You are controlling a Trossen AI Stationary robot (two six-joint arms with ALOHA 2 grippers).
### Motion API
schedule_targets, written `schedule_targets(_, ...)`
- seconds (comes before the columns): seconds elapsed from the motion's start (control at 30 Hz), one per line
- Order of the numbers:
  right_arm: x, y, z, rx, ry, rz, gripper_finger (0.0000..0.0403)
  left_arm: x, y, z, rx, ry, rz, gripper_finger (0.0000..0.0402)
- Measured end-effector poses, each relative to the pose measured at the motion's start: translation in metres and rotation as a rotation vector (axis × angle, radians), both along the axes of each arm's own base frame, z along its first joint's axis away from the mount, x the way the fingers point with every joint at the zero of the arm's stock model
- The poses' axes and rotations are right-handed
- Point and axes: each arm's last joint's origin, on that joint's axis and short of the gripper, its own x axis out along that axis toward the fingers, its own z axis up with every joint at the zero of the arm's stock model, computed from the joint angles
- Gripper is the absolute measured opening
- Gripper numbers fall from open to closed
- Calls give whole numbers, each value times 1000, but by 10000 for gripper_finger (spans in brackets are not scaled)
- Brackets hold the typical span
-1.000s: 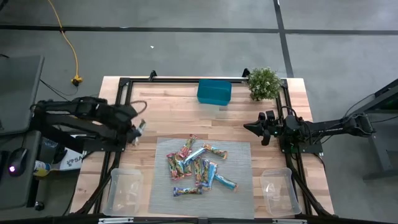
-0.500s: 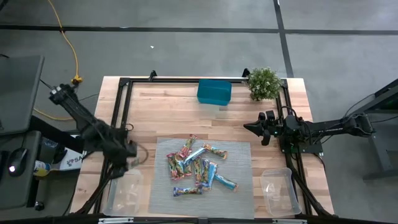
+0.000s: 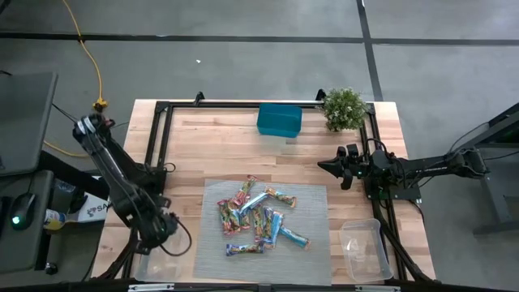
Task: Pick and place Granola Bars by type
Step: Put the yellow granola bar into the left transparent bin
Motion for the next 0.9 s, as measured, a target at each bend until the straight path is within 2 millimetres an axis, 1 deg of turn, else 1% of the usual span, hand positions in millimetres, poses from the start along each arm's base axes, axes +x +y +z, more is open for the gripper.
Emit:
schedule_targets(0.17, 0, 0, 0, 0, 0, 1, 0, 8, -10, -12, 40, -26, -51, 51)
schedule_targets(0.33, 0, 0, 0, 0, 0, 1, 0, 12, -13, -19, 95, -38, -53, 52)
schedule_targets(0.4, 0, 0, 0, 0, 0, 0, 0, 12, -14, -20, 100, -40, -52, 60)
schedule_targets(0.5, 0, 0, 0, 0, 0, 0, 0, 12, -14, -20, 99, -35, -53, 83)
schedule_targets(0.77, 0, 0, 0, 0, 0, 0, 0, 8, -12, -21, 93, 40, -70, 167)
schedule_targets(0.9, 0, 0, 0, 0, 0, 0, 0, 6, -10, -20, 94, 65, -88, 193)
